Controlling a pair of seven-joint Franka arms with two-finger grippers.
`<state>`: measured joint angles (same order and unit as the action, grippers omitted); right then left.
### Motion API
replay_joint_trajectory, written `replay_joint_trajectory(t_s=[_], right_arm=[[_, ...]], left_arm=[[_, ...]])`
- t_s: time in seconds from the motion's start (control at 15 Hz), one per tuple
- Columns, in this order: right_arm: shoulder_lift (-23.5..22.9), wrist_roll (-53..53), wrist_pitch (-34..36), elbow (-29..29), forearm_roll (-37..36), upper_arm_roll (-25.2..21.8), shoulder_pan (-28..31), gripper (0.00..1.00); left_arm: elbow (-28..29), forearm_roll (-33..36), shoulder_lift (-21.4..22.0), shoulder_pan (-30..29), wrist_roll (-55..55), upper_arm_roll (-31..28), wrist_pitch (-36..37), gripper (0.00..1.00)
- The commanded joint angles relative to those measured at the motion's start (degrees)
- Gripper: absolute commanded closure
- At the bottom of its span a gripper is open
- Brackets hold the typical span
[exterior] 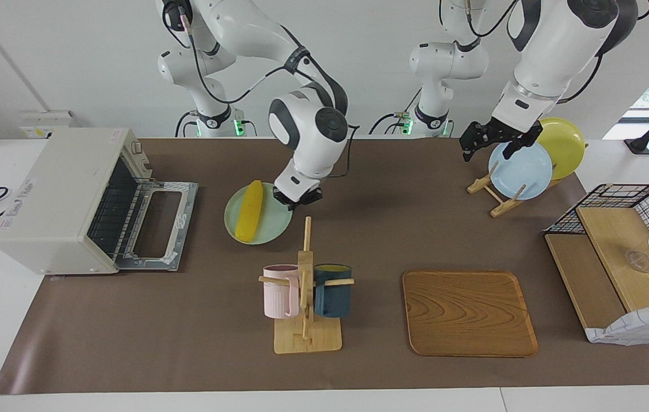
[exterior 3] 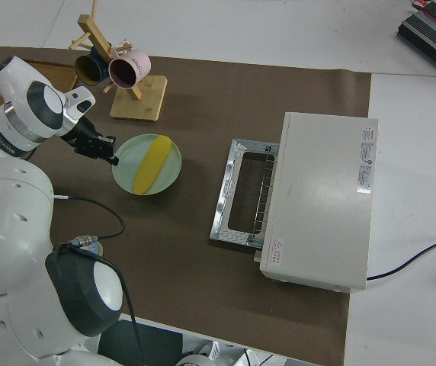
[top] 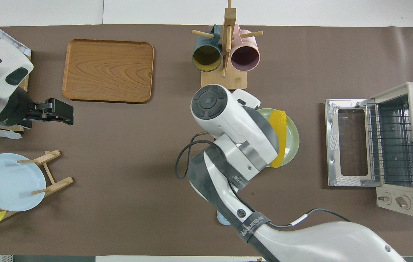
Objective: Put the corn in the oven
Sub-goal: 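Carry the corn with the right gripper into the open toaster oven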
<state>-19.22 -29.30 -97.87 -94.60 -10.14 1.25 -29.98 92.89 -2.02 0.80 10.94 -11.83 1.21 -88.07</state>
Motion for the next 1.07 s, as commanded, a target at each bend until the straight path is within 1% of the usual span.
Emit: replay_joint_trajectory(t_s=[0.0,0.07,0.13,0.33,0.47,0.6,0.8,1.0], right_arm=[[9.26,5.97,0.58,-10.22,-0.67,0.59,6.05,1.00],[11.38,9.40,0.66,-12.86,-0.67,0.51,8.25,1.00],[12.62,11.52,0.66,-14.28,-0.67,0.50,10.79,1.00],[13.07,18.20,0.66,-16.48,-1.54,0.33,18.61,1.00],[13.33,20.67,1.10,-17.19,-3.03,0.42,21.79,1.00],[13.68,23.39,0.14,-18.50,-4.96,0.42,24.25,1.00],[13.86,28.93,-2.58,-19.73,-6.29,0.42,28.91,1.00],[15.00,31.31,-7.93,-24.21,-6.38,0.42,31.55,1.00]], left_arm=[[-0.60,-0.88,-0.28,-1.53,1.10,0.89,0.09,0.00],[-0.51,-0.88,-0.28,-1.62,1.10,0.98,0.27,0.00],[-0.51,-0.88,-0.28,-1.62,1.10,0.98,0.44,0.00],[0.01,-0.88,-0.01,-1.71,1.10,1.25,0.45,0.00],[0.01,-0.97,-0.01,-1.71,1.10,1.25,0.36,0.00],[0.01,-0.97,-0.01,-1.71,1.02,1.25,0.36,0.00],[0.01,-0.97,-0.01,-1.62,0.93,1.25,0.36,0.00],[0.01,-0.97,-0.01,-1.36,0.84,1.16,0.27,0.00]])
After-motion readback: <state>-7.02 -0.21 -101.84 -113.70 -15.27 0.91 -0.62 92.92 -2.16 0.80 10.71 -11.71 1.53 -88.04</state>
